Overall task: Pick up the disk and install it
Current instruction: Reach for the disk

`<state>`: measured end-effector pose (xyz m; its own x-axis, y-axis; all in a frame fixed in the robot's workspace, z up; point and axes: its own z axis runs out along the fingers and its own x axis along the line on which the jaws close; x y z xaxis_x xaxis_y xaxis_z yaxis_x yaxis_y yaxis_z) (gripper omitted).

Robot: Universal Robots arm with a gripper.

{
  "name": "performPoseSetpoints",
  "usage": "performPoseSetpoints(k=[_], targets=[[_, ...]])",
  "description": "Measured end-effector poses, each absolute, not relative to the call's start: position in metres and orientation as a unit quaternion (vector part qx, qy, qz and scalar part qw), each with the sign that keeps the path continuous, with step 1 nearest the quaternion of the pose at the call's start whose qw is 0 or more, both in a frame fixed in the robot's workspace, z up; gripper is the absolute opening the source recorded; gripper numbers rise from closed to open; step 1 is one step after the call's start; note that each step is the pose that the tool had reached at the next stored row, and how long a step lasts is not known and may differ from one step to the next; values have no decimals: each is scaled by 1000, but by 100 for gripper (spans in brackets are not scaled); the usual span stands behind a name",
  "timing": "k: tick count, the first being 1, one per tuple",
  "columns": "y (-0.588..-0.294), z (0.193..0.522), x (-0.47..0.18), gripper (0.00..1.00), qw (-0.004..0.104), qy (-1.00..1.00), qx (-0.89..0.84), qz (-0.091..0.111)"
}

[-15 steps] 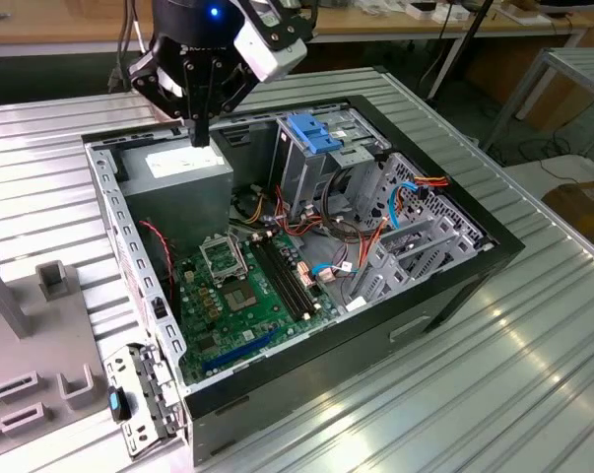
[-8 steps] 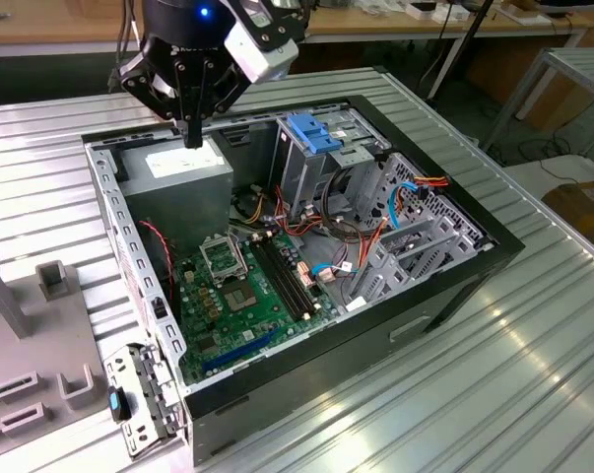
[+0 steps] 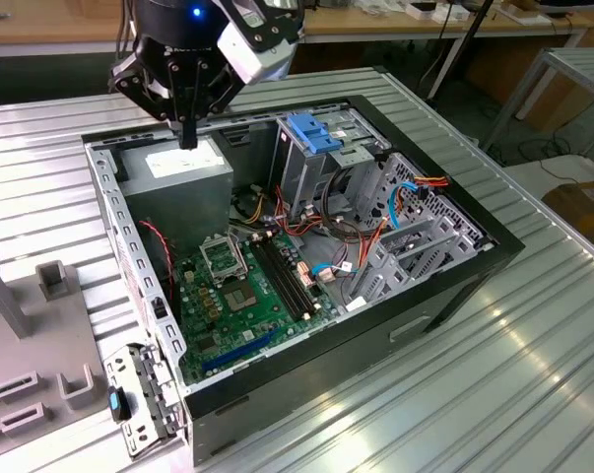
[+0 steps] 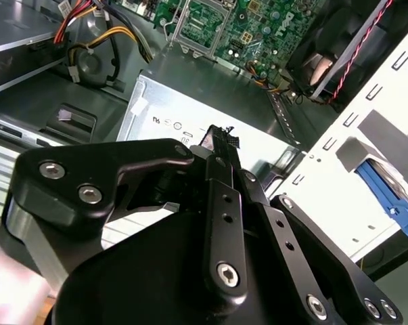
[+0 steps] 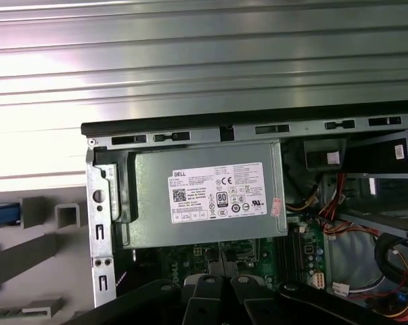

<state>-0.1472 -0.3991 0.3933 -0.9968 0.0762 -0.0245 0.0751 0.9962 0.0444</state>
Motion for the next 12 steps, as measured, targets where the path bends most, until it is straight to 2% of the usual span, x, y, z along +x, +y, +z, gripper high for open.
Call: performPoseSetpoints(k=[12], targets=[[-399, 393, -156, 11, 13, 999, 38, 22]])
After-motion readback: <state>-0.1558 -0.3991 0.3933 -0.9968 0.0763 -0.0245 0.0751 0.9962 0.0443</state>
